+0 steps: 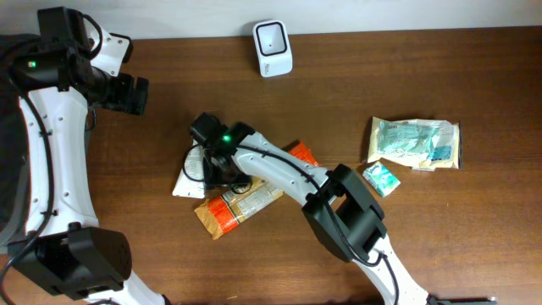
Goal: Scan the item barcode
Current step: 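Push the biscuit pack with the right gripper to rotate it vertical, then lower the right gripper over the biscuit pack's top end and grasp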
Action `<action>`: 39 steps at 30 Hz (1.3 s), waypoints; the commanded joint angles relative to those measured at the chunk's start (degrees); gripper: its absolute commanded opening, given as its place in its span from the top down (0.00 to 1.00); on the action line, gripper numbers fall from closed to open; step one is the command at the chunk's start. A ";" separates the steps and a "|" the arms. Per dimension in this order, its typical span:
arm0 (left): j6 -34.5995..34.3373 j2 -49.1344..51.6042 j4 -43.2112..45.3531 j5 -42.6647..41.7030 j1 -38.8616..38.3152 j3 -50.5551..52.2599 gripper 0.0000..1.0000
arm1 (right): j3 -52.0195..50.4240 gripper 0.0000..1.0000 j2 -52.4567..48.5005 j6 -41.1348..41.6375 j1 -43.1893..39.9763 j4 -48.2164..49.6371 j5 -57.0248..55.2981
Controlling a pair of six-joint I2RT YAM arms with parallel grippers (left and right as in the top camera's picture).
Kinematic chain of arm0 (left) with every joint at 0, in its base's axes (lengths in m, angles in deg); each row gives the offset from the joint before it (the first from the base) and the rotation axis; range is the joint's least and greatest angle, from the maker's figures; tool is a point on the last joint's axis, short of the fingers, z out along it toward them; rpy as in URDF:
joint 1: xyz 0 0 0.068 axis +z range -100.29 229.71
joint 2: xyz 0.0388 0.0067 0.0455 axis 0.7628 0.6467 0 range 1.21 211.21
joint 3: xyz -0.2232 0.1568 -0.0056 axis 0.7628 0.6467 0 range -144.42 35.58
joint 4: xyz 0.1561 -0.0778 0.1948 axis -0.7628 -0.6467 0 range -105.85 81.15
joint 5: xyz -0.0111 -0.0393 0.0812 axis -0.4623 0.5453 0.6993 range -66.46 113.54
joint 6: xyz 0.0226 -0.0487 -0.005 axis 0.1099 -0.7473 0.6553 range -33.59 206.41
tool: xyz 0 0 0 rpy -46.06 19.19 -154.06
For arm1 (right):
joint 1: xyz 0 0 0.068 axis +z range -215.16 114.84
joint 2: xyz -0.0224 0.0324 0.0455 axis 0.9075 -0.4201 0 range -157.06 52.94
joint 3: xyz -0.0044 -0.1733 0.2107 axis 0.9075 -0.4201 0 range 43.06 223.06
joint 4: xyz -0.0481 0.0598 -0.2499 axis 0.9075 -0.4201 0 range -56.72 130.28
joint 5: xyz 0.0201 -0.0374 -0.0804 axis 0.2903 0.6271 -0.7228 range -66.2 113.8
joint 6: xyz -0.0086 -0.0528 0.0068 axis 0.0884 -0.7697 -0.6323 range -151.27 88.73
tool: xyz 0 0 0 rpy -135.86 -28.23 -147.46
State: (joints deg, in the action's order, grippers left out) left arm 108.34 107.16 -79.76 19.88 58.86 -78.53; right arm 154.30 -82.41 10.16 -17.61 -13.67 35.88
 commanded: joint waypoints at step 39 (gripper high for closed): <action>0.90 -0.92 0.09 -0.59 0.39 -0.37 0.01 | -4.55 0.21 4.72 -33.03 -25.46 -15.69 14.34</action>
State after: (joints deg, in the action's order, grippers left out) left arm 108.34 107.16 -79.72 19.88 58.86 -78.53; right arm 147.46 -77.45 -14.89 -41.61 -25.04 49.43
